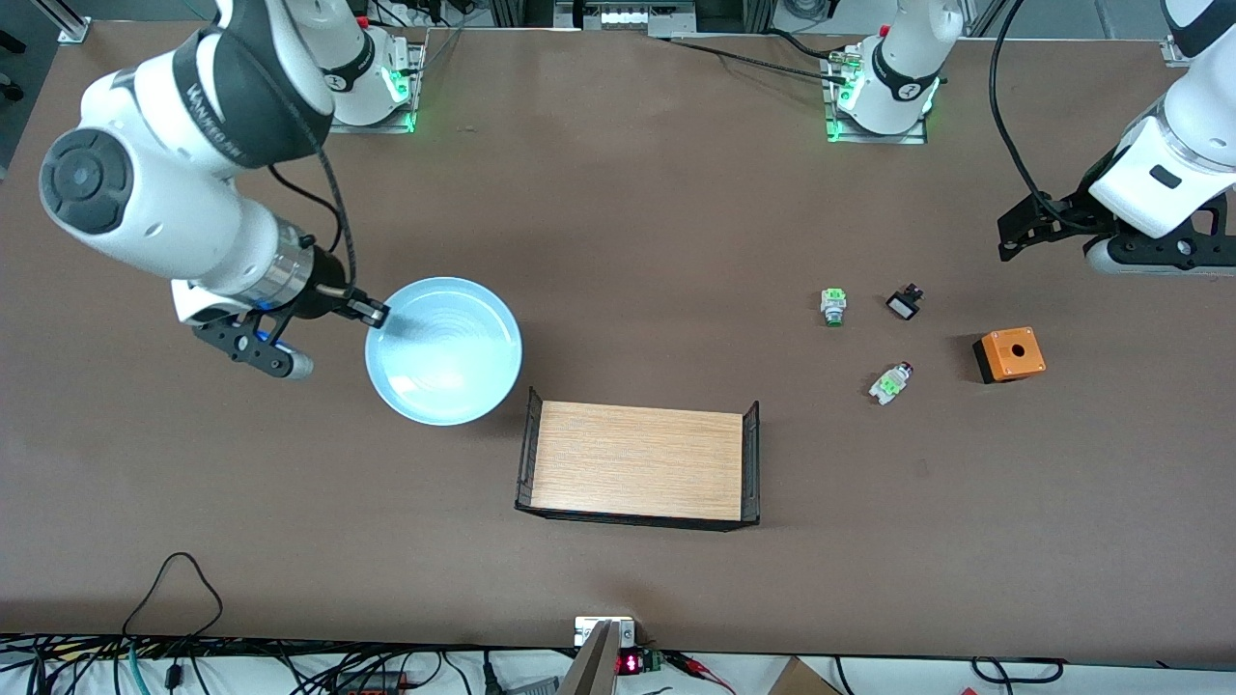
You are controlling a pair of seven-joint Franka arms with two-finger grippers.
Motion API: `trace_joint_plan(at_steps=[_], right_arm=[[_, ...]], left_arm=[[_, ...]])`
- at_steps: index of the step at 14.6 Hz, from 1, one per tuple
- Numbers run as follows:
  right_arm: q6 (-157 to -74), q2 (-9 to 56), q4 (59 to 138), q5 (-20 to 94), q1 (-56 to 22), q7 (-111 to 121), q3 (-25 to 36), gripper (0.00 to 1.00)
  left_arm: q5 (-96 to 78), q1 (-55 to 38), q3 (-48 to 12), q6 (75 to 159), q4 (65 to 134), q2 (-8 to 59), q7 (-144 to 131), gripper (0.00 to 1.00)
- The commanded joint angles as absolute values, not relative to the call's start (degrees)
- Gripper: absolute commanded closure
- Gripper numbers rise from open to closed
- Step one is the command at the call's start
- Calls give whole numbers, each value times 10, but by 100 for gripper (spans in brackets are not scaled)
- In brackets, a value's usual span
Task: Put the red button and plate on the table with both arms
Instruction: 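Carry the plate off the wooden tray with the right gripper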
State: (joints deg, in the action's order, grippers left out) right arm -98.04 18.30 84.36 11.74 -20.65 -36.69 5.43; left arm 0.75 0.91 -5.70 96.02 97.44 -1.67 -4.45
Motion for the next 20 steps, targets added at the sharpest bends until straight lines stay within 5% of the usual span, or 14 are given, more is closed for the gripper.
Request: trace_joint_plan(at_steps=[1,20], right_arm=[[-976,161,897,120,-178,-313,48,100],[-1085,158,1112,78,-2,37,49,100]], left_arm=[[2,7,-56,946,954,-6,-32,0],[6,10,-54,921,954,-8,-35,0]])
